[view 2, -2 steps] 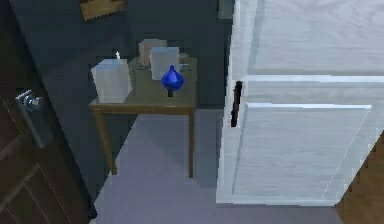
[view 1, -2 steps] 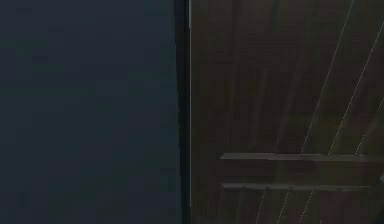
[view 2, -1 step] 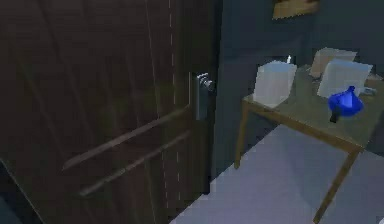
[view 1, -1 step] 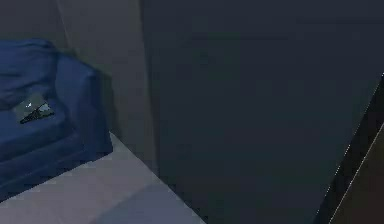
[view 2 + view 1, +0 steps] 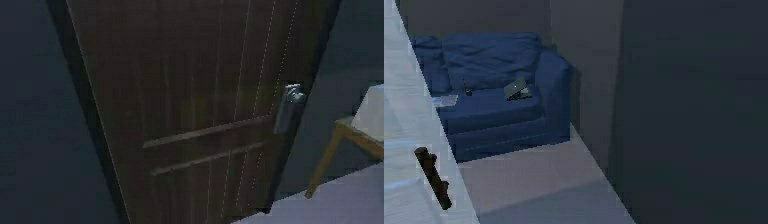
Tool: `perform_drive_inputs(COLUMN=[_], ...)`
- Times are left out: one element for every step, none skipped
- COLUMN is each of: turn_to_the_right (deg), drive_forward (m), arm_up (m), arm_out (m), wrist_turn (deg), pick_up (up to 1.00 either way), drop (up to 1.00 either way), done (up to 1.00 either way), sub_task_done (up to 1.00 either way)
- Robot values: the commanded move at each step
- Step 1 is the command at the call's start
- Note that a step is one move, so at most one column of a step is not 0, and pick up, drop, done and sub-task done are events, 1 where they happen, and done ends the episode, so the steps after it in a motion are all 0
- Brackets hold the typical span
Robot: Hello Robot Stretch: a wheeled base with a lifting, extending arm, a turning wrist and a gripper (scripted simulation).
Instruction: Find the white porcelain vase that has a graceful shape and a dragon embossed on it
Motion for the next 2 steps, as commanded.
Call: perform_drive_inputs(turn_to_the_right=[0.0, -21.0], drive_forward=[0.55, 0.0], arm_up=[0.0, 0.0], arm_out=[0.0, 0.0], wrist_turn=[0.0, 0.0], pick_up=[0.0, 0.0], drop=[0.0, 0.0], done=[0.0, 0.0], sub_task_done=[0.0, 0.0])
